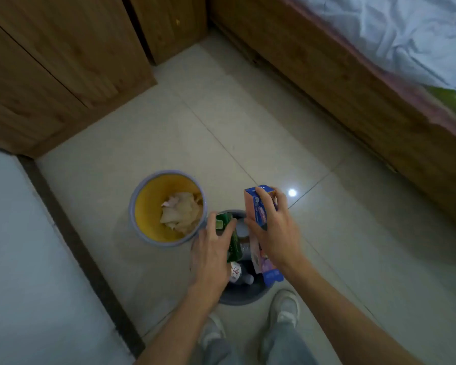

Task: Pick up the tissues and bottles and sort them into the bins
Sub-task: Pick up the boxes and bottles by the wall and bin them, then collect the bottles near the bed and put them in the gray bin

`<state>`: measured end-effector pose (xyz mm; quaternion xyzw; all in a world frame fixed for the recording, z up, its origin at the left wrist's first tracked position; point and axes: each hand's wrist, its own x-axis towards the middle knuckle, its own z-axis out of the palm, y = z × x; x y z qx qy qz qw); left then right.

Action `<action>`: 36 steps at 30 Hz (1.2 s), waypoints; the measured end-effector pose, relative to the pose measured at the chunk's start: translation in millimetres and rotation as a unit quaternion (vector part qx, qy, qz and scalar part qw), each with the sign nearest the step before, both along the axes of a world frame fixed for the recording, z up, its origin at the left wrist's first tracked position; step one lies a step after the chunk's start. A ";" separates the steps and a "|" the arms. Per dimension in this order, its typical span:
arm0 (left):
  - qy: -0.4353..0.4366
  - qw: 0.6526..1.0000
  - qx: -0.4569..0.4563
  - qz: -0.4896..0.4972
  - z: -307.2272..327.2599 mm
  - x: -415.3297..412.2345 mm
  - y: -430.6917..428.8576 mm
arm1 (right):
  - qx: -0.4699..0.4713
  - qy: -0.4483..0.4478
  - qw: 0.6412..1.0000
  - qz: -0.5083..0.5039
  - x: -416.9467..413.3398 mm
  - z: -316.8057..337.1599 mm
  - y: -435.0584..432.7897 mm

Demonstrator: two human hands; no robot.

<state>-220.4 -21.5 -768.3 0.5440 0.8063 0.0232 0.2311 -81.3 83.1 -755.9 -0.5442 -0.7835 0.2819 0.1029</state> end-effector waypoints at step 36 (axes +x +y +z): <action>0.048 0.969 0.112 -0.213 399.1 139.5 92.0 | -0.097 -0.135 0.974 -0.152 199.5 395.5 -12.2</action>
